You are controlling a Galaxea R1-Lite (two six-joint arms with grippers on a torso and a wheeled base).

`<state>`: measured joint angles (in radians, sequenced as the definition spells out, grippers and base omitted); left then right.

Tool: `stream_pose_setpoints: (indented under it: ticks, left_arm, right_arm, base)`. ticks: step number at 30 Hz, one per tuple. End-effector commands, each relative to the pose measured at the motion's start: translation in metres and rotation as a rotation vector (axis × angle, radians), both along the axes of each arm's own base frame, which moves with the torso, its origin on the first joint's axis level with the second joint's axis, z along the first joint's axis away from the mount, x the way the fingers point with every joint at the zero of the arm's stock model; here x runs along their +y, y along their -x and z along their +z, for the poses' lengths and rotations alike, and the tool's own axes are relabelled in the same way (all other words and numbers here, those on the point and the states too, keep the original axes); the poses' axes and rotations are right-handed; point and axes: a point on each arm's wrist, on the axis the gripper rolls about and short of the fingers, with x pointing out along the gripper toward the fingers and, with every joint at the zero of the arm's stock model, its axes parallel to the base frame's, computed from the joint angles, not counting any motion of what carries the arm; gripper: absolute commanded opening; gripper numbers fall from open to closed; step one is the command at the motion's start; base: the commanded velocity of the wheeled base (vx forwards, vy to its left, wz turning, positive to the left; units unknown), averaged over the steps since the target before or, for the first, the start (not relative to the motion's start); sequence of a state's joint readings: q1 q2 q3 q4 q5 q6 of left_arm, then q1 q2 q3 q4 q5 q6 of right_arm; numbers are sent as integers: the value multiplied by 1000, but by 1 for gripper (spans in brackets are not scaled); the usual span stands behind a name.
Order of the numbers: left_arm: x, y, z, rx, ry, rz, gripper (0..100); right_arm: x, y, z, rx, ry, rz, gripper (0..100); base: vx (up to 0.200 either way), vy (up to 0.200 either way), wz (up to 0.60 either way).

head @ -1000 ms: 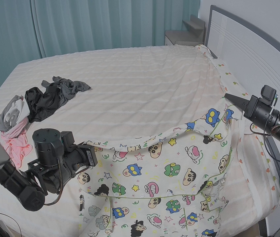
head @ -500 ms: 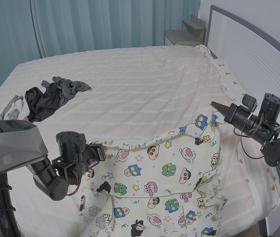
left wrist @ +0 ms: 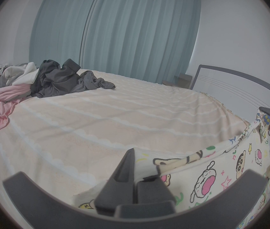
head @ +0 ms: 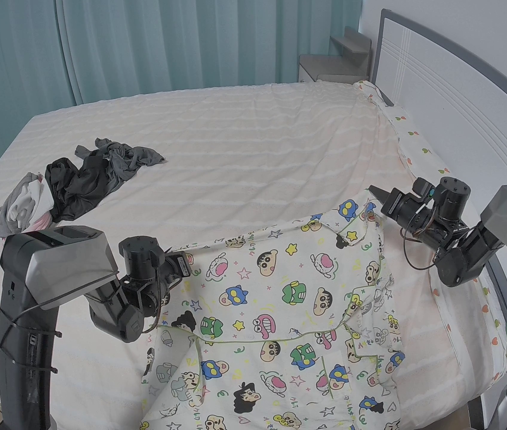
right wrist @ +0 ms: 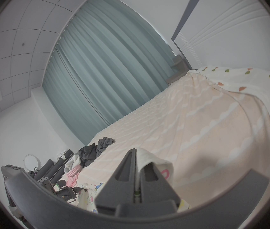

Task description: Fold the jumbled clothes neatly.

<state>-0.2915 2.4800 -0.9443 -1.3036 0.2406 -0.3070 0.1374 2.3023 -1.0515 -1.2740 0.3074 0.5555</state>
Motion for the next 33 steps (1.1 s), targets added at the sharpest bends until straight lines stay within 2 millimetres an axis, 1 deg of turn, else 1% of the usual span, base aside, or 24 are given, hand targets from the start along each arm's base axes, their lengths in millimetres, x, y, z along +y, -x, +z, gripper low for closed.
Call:
stream_pose_setpoints:
  ticks: [1, 2, 4, 5, 8, 11, 15, 16, 18, 21, 22, 24, 25, 28, 31, 33]
  left_arm:
    - [-1, -10, -18, 10, 11, 10, 0]
    - [-1, -10, -18, 10, 11, 10, 100]
    - [-1, -14, -16, -4, 32, 15, 100]
    - [-1, -16, -14, -16, 41, 22, 100]
    - [6, -20, -12, -28, 41, 47, 100]
    - [16, -28, -6, -62, 38, 102, 100]
    - [31, -41, 5, -118, 45, 176, 100]
    - [37, -44, 8, -136, 46, 206, 100]
    - [40, -46, 9, -144, 46, 223, 100]
    - [57, -50, 13, -177, 50, 264, 100]
    - [63, -51, 15, -184, 51, 276, 100]
    - [67, -52, 17, -191, 52, 285, 100]
    - [73, -53, 19, -198, 53, 299, 100]
    - [80, -50, 30, -210, 56, 312, 100]
    - [89, -35, 46, -199, 59, 326, 100]
    - [94, -24, 59, -199, 70, 329, 100]
  right_arm:
    - [3, -17, -34, 61, 6, 0, 0]
    - [3, -17, -34, 61, 6, 0, 100]
    - [4, -20, -33, 62, -1, 5, 100]
    - [3, -21, -32, 72, -34, 3, 100]
    - [-1, -22, -29, 85, -70, -9, 100]
    - [-16, -23, -21, 95, -111, -41, 100]
    - [-20, -29, -16, 119, -209, -59, 100]
    - [-24, -32, -15, 142, -243, -78, 100]
    - [-27, -34, -12, 158, -270, -95, 100]
    - [-37, -44, -1, 196, -393, -157, 100]
    - [-40, -45, -1, 218, -417, -167, 100]
    - [-41, -45, -4, 238, -417, -175, 100]
    - [-41, -45, -8, 281, -412, -186, 100]
    - [-47, -45, -10, 346, -409, -211, 100]
    - [-55, -47, -4, 402, -430, -244, 100]
    - [-63, -45, 4, 403, -477, -269, 100]
  base:
    - [0, 0, 0]
    - [0, 0, 0]
    - [0, 0, 0]
    - [0, 0, 0]
    - [0, 0, 0]
    - [0, 0, 0]
    - [0, 0, 0]
    - [0, 0, 0]
    - [0, 0, 0]
    - [0, 0, 0]
    - [0, 0, 0]
    - [0, 0, 0]
    - [0, 0, 0]
    - [0, 0, 0]
    - [0, 0, 0]
    - [0, 0, 0]
